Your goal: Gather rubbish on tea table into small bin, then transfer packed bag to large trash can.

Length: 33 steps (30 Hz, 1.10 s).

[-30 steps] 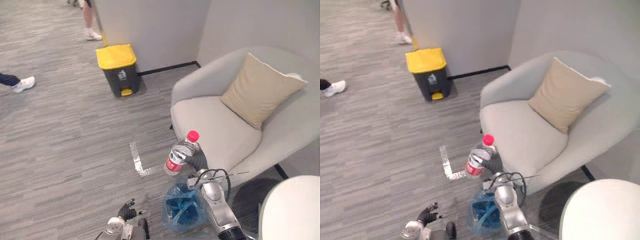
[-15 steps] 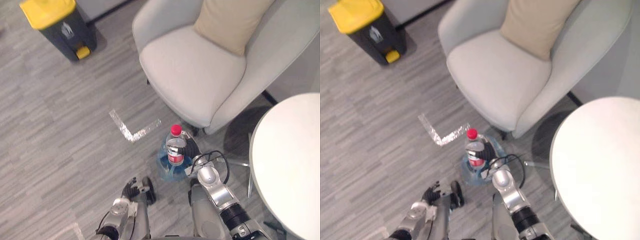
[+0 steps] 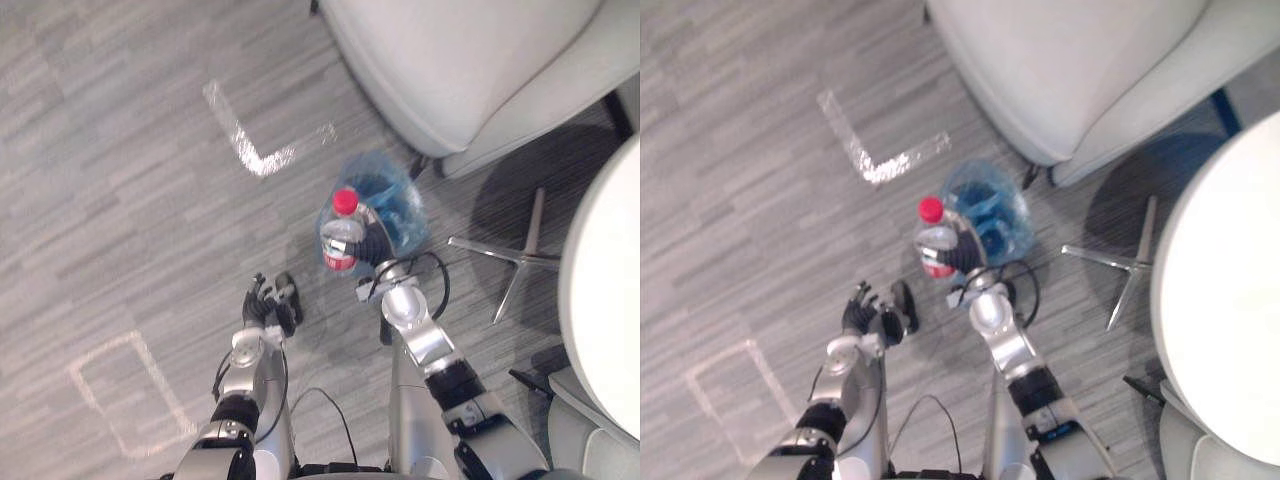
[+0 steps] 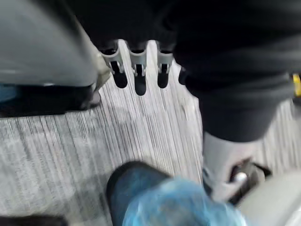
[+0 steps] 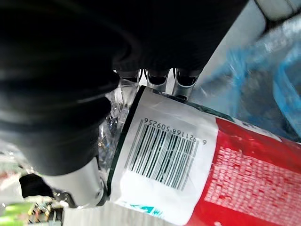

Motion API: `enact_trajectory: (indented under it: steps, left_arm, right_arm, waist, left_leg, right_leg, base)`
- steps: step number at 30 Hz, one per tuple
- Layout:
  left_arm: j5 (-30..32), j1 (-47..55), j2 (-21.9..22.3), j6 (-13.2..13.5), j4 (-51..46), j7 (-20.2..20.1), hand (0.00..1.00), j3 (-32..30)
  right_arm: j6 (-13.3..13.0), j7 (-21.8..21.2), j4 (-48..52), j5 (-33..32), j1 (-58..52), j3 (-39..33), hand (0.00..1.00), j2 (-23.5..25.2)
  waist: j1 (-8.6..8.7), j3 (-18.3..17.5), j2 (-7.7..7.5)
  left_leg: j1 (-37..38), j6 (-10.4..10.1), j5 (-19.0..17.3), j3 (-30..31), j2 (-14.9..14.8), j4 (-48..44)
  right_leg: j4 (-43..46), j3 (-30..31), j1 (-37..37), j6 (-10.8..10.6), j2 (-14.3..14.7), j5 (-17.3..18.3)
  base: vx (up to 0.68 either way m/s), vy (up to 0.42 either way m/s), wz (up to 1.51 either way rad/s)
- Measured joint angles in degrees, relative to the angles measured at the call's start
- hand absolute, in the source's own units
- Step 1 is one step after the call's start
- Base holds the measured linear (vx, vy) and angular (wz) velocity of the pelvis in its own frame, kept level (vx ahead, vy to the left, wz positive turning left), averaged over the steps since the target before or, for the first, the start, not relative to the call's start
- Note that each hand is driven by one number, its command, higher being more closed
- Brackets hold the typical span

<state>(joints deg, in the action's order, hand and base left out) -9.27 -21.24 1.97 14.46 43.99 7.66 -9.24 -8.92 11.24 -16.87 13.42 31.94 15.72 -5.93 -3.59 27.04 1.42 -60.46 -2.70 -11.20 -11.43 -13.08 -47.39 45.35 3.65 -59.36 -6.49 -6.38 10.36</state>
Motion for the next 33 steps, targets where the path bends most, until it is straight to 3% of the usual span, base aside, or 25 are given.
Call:
enact_trajectory:
  steps: [8, 15, 16, 25, 33]
  left_arm:
    - [-1.04, -3.51, -0.41, 1.47, -3.07, 1.02, 0.0, 0.25]
    - [-1.04, -5.29, -1.19, 1.49, -4.24, 0.99, 0.0, 2.52]
    - [-1.04, -5.31, -1.24, 1.48, -4.48, 0.99, 0.0, 2.64]
    - [-1.06, -5.3, -1.48, 1.12, -4.36, 0.91, 0.0, 3.69]
    - [-0.82, -4.76, -0.87, -0.3, -1.06, -0.51, 0.0, 4.21]
  right_arm:
    - [0.47, 1.54, -6.71, -0.57, 9.19, -3.72, 1.0, -1.69]
    - [2.57, 3.55, -9.59, -0.49, 10.82, -7.63, 1.0, -2.73]
    - [2.67, 4.12, -9.59, -0.47, 10.83, -8.43, 0.0, -2.72]
    - [2.85, 7.37, -9.74, 0.25, 11.38, -12.88, 0.0, -2.63]
    - [2.57, 4.08, -6.47, 2.5, 6.04, -9.71, 0.0, -1.44]
  waist:
    - [-0.77, 1.14, -0.11]
    - [-1.46, 1.14, -0.15]
    - [-1.47, 1.14, -0.15]
    - [-1.47, 0.55, -0.15]
    - [-1.45, -3.27, -0.19]
  left_leg:
    - [-7.23, 0.36, 0.86, 0.94, -0.07, -2.02]
    - [-10.69, -0.08, 1.12, 1.57, 0.02, -2.09]
    - [-10.94, -0.12, 1.14, 1.67, 0.0, -2.1]
    - [-11.37, -0.52, 1.39, 2.53, -0.31, -2.14]
    - [-11.63, -0.56, 1.39, 2.57, -1.36, -2.21]
  right_leg:
    - [3.62, -0.32, -7.45, -0.05, -0.28, 0.64]
    - [5.26, -1.3, -11.28, 0.53, -0.61, 1.52]
    - [5.35, -1.41, -11.51, 0.68, -0.61, 1.61]
    - [6.09, -2.37, -11.91, 1.75, -0.52, 2.25]
    - [6.43, -2.65, -12.55, 2.44, 0.43, 2.5]
  base:
    - [0.03, -0.005, 0.06]
    - [0.02, -0.013, 0.07]
    - [0.02, -0.005, 0.03]
    - [0.0, 0.0, 0.0]
    - [0.0, -0.004, -0.04]
